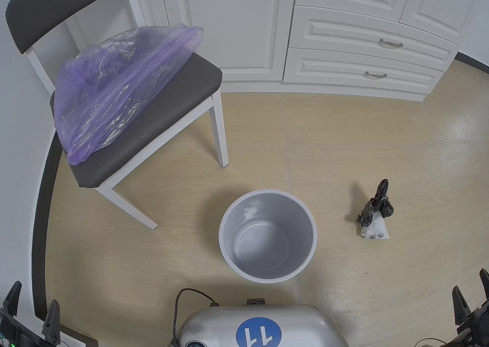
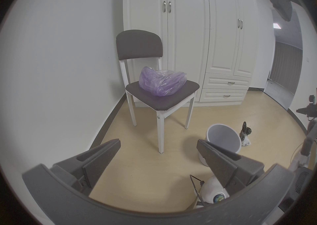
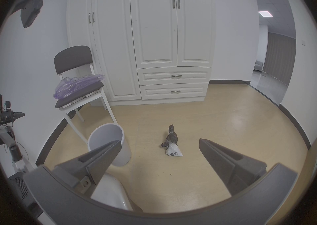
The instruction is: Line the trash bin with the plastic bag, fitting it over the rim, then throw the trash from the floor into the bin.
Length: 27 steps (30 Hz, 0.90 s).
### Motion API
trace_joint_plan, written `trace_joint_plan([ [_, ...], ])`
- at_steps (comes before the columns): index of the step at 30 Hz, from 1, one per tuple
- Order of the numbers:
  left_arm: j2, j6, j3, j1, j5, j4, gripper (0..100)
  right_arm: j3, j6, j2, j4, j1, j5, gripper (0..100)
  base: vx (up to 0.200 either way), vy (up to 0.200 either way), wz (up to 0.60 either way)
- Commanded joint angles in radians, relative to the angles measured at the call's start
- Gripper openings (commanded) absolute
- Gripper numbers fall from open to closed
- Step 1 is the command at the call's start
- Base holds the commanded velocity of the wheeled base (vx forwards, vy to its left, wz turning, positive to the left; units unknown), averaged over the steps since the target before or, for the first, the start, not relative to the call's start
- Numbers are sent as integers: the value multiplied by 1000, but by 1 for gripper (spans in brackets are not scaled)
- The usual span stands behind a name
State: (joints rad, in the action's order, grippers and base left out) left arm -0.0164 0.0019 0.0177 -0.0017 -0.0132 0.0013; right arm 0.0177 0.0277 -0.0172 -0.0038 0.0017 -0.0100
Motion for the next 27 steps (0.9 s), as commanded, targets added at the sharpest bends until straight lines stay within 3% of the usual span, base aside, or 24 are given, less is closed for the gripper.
trace_joint_plan([
  [1,16,-2,-18,0,-1,0,100,-18,1,17,-1,0,-5,100,0,0,0],
  [14,16,-2,-18,0,-2,-1,100,-18,0,17,-1,-2,-11,100,0,0,0],
  [18,16,58,-18,2,45,-9,100,-18,-72,17,1,-3,16,100,0,0,0],
  [27,13,-7,-16,0,29,-1,100,-18,-22,17,1,0,15,100,0,0,0],
])
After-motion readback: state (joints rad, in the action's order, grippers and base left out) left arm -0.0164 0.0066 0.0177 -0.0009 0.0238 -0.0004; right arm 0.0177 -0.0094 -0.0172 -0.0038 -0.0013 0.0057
